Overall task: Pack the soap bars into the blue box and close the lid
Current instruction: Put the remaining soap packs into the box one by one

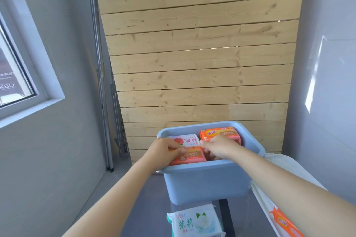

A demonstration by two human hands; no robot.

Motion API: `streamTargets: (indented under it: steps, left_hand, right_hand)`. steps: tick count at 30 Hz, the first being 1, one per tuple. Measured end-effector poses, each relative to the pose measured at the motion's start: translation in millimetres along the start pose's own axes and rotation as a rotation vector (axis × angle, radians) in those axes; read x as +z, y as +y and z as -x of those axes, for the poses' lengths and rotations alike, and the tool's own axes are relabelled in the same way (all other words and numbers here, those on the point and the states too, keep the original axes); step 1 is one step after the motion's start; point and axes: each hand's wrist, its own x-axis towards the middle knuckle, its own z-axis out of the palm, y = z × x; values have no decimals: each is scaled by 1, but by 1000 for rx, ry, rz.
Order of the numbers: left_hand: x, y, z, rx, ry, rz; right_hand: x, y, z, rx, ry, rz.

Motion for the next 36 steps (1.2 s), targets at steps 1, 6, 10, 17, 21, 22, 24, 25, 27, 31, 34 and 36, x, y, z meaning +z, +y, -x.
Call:
streamTargets:
  steps: [1, 6, 10, 17, 21, 22, 24, 25, 27, 31, 34, 36]
  left_hand:
    - [-1, 3, 5, -9, 33, 23]
    - [0, 18, 49, 59, 247, 93]
    - [16, 29, 97, 128, 385, 102]
    - [63, 8, 140, -272, 14, 95]
    - [78, -6, 140, -400, -147, -80]
    - [78, -8, 139, -406, -157, -27]
    - [78, -9, 139, -415, -148, 172]
    - [76, -8, 139, -415, -131, 248]
    - [74, -10, 139, -401, -80, 302]
    - [64, -15, 145, -358, 46, 258]
    - [53, -18, 154, -303, 132, 276]
    - [46, -24, 159, -278, 142, 325]
  right_hand:
    - [-2, 0, 4, -22, 59, -13]
    - [4, 8, 44, -216, 268, -44]
    - [23, 20, 96, -439, 414, -132]
    - [81, 62, 127, -225, 249, -98]
    - [99, 68, 121, -14, 17, -156]
    - [101, 68, 121, 16, -22, -192]
    - [104, 68, 122, 75, -62, -297]
    - [105, 68, 123, 96, -65, -338]
    - [109, 66, 127, 99, -55, -379]
    - [113, 56, 141, 131, 40, -497]
    - [114, 40, 157, 152, 68, -670]
    - [116, 27, 173, 169, 57, -795]
